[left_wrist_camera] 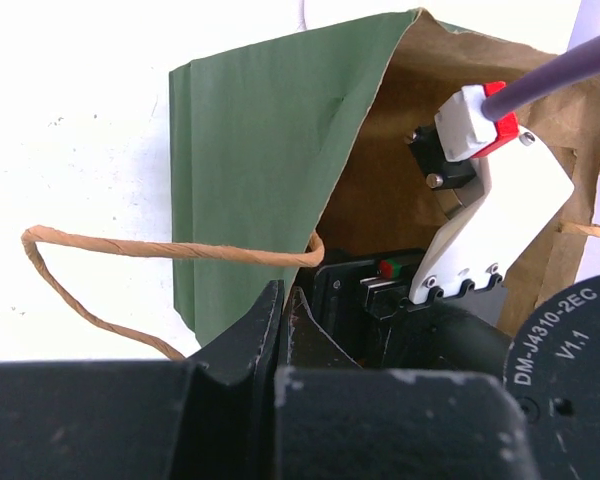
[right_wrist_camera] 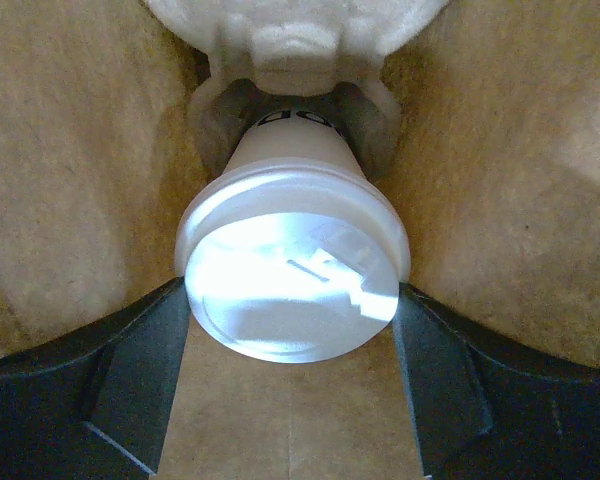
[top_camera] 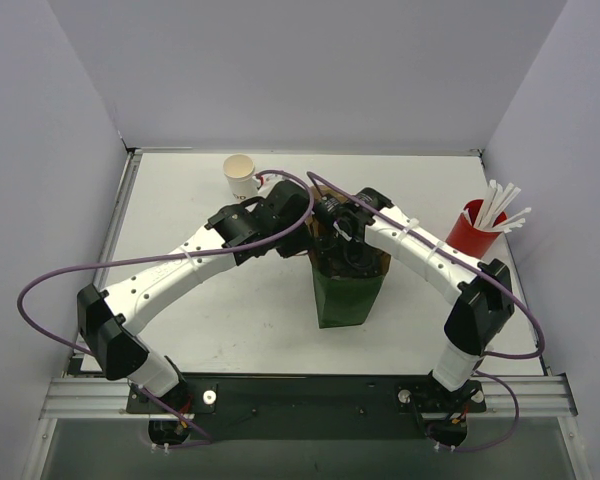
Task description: Pack the takeout coffee
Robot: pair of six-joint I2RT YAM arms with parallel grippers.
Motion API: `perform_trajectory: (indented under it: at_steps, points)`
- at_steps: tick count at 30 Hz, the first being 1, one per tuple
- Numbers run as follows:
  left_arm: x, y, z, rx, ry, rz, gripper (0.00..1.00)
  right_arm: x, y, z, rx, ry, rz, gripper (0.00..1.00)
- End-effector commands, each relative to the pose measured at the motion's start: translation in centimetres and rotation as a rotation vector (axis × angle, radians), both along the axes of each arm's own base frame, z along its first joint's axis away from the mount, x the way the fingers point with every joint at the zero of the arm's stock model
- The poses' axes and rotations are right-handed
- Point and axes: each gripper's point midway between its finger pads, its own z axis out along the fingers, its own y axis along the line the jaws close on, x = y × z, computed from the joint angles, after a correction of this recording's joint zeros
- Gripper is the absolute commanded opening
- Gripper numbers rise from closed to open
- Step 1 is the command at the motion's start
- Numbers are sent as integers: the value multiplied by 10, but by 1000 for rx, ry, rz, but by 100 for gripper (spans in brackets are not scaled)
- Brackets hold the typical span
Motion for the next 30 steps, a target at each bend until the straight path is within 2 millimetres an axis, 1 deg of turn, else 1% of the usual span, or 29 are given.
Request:
perform_trajectory:
  at_steps: [1,7,18,30]
  points:
    - [4,-3,29,-104,-51,23,0,-9,-4,-16,-31,61,-5,42]
    - [5,-2,26,-102,-46,24,0,-10,-5,-20,-31,68,-7,42]
    - [5,-1,32,-110,-57,22,0,-10,-5,-28,-38,74,-8,42]
    - [3,-2,33,-113,-54,14,0,-6,-7,-38,-56,65,-15,41]
